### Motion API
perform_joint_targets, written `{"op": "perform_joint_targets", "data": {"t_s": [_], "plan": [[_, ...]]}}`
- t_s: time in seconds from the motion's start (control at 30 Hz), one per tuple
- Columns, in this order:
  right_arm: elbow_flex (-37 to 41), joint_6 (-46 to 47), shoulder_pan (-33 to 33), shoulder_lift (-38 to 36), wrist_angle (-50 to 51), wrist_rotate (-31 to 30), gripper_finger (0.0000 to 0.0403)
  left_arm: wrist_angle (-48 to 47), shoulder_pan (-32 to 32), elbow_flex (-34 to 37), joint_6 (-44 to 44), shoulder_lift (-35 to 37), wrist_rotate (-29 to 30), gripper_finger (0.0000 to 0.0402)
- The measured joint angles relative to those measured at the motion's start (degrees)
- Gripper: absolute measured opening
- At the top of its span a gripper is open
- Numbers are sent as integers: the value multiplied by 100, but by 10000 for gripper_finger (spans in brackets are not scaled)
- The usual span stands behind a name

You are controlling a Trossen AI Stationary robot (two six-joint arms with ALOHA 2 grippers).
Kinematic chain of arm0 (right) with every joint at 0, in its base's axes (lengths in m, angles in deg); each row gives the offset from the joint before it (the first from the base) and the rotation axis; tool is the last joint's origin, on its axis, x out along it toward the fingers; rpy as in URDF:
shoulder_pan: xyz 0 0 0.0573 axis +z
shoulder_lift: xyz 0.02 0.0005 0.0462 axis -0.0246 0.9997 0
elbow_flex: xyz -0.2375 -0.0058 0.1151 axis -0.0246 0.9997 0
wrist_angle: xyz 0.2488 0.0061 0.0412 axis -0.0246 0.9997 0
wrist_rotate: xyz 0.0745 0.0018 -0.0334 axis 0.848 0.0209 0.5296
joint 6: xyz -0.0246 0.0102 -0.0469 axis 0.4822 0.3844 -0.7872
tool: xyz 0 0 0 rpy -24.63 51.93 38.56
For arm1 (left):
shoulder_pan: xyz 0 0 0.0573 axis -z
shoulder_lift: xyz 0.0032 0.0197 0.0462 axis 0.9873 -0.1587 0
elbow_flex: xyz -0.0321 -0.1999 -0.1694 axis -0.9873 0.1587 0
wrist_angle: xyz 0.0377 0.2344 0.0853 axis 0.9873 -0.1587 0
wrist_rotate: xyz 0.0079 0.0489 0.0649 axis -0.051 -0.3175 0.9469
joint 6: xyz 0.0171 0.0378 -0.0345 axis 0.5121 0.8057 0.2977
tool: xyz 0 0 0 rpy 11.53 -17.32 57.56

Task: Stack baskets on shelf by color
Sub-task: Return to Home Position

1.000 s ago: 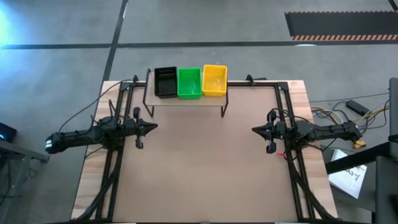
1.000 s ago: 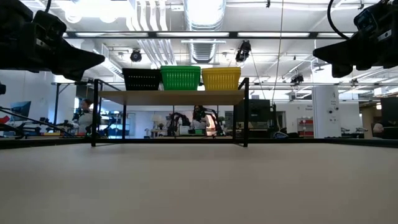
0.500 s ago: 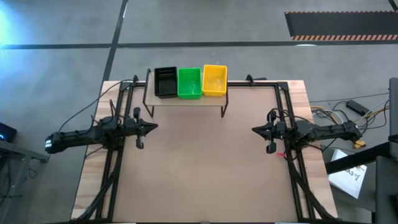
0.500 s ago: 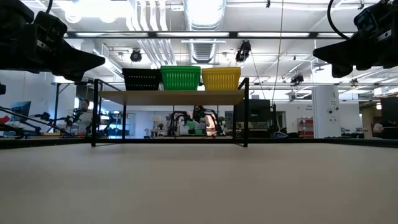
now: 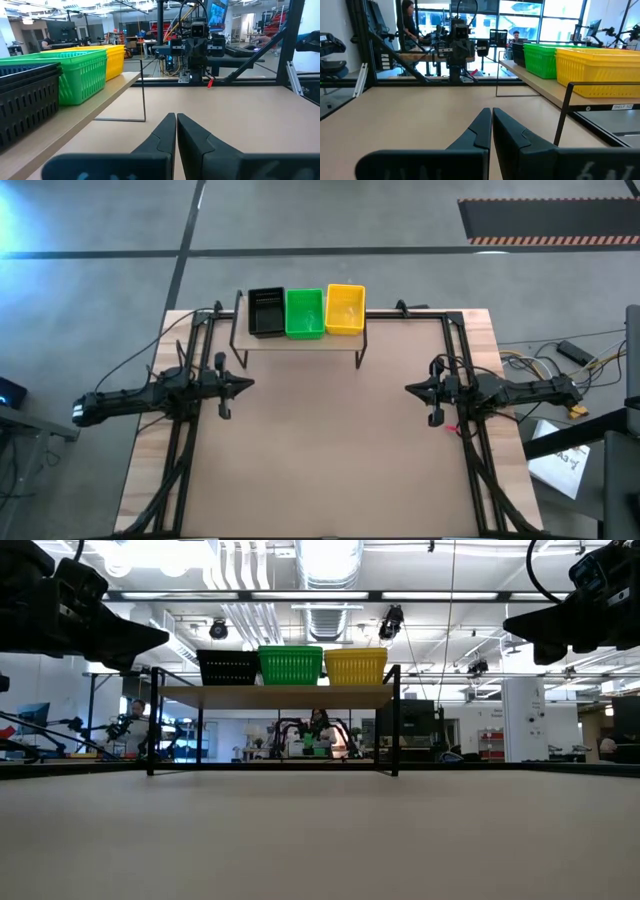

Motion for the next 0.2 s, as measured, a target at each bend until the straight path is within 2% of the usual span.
{"op": "perform_joint_targets", "data": {"t_s": [0.2], "plan": [[0,0,1,0,0,0,9,-1,0,0,0,-52,-2,0]]}}
